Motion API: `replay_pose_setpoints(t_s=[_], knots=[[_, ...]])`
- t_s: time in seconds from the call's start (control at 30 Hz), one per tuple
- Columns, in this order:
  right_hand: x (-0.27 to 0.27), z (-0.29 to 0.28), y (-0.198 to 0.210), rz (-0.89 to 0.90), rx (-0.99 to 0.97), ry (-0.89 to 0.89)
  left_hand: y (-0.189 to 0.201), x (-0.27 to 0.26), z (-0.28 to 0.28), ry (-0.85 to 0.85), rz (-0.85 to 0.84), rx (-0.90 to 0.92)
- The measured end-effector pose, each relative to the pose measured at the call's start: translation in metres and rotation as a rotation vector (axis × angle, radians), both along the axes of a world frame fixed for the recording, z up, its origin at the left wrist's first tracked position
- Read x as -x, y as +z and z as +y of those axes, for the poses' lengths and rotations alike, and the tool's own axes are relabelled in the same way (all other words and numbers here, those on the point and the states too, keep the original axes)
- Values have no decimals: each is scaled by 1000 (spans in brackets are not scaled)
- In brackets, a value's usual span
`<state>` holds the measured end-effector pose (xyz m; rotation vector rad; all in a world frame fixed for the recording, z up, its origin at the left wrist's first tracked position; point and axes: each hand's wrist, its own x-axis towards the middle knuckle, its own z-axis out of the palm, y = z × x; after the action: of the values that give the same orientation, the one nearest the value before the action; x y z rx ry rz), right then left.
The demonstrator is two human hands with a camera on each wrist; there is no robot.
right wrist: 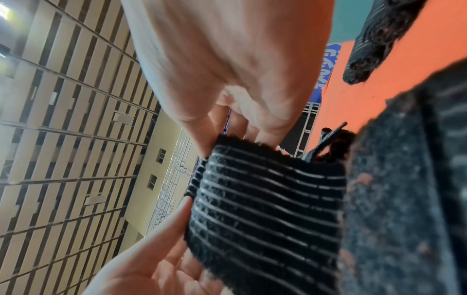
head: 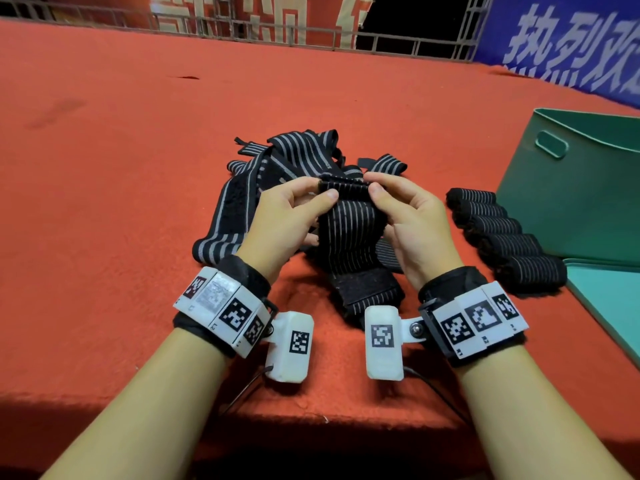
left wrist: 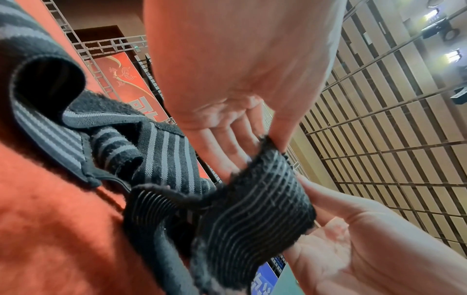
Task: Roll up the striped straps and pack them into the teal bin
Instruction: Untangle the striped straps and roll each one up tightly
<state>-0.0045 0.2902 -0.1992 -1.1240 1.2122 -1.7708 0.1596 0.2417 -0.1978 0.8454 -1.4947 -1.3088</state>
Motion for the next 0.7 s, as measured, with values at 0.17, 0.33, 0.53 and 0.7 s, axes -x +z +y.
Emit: replay_pose_setpoints(t_s=[0.17,0.33,0.53,0.7], knots=[[1,2,2,-7,-38,13,-1,0,-1,21,7,-58],[2,-1,-3,55,-44,-17,-2,0,0,-4,11,-87],[1,-1,-4,114,-11,-13,-1,0,1,43,18,-20],[1,0,-6,132,3,-34,0,-2,2,40,22,6]])
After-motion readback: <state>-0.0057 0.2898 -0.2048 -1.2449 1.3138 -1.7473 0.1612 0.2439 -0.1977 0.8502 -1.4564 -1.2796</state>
